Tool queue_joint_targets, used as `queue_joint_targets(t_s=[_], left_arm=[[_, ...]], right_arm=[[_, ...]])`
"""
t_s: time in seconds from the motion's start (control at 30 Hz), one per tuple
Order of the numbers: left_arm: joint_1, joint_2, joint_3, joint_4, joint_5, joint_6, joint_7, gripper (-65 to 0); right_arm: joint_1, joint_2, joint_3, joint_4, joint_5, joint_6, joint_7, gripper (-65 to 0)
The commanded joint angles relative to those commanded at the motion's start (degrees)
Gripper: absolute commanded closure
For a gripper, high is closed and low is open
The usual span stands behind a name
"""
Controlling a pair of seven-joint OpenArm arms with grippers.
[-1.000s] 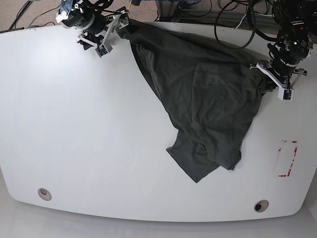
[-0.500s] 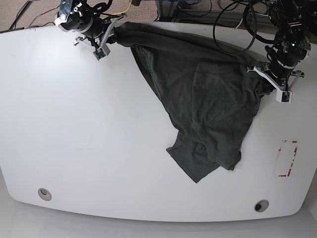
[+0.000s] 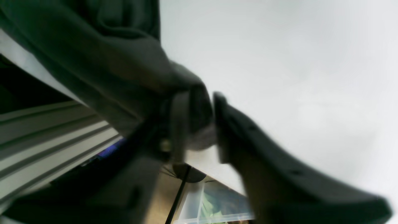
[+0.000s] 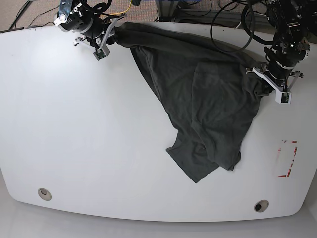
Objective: Layout the t-shirt on the table in an organized manner, then fold the t-shirt properly
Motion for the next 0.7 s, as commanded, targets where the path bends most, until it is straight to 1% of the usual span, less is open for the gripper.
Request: queue_joint_targets(t_s=[0.07, 0.1, 0.13, 0.17, 0.2, 0.23, 0.27, 0.3, 0.37, 0.4, 0.47, 0.57, 0.7], left_arm=[[0.0, -0.09, 0.0, -0.09, 0.09, 0.0, 0.0, 0.0], [0.0, -0.09, 0.0, -0.09, 0.09, 0.0, 0.0, 0.0], [0.0, -0.09, 0.0, -0.09, 0.09, 0.0, 0.0, 0.0], [0.0, -0.09, 0.0, -0.09, 0.09, 0.0, 0.0, 0.0], [0.0, -0.09, 0.0, -0.09, 0.09, 0.0, 0.0, 0.0], [0.0, -0.09, 0.0, -0.09, 0.09, 0.0, 0.0, 0.0], [0.0, -0.09, 0.0, -0.09, 0.09, 0.0, 0.0, 0.0], [0.0, -0.09, 0.0, -0.09, 0.09, 0.0, 0.0, 0.0], [0.0, -0.09, 0.0, -0.09, 0.09, 0.0, 0.0, 0.0], [0.0, -0.09, 0.0, -0.09, 0.09, 0.0, 0.0, 0.0], [0.0, -0.09, 0.0, -0.09, 0.09, 0.0, 0.0, 0.0], [0.0, -0.09, 0.0, -0.09, 0.09, 0.0, 0.0, 0.0], [0.0, -0.09, 0.0, -0.09, 0.09, 0.0, 0.0, 0.0]], right_arm=[[0.0, 0.0, 0.0, 0.0, 0.88, 0.0, 0.09, -44.9], [0.09, 0.09, 0.0, 0.0, 2.2, 0.0, 0.09, -49.9], [0.09, 0.35, 0.0, 0.0, 3.69, 0.0, 0.09, -53.7], [0.09, 0.88, 0.0, 0.0, 4.66, 0.0, 0.09, -56.0], [0.09, 1.93, 0.0, 0.0, 6.95, 0.0, 0.09, -58.8], [0.09, 2.9, 0.0, 0.0, 9.41, 0.0, 0.09, -60.2], [0.09, 3.43, 0.0, -0.09, 10.9, 0.0, 0.09, -60.6], [0.09, 4.48, 0.0, -0.09, 13.98, 0.0, 0.09, -60.7], [0.09, 5.63, 0.0, -0.09, 16.79, 0.0, 0.09, -60.6], [0.18, 6.77, 0.0, -0.09, 19.69, 0.0, 0.09, -60.6], [0.18, 8.44, 0.0, -0.18, 23.12, 0.0, 0.09, -60.6], [0.18, 10.29, 0.0, -0.18, 26.37, 0.0, 0.09, -60.6], [0.18, 12.57, -0.09, -0.26, 28.13, 0.0, 0.09, -60.6]])
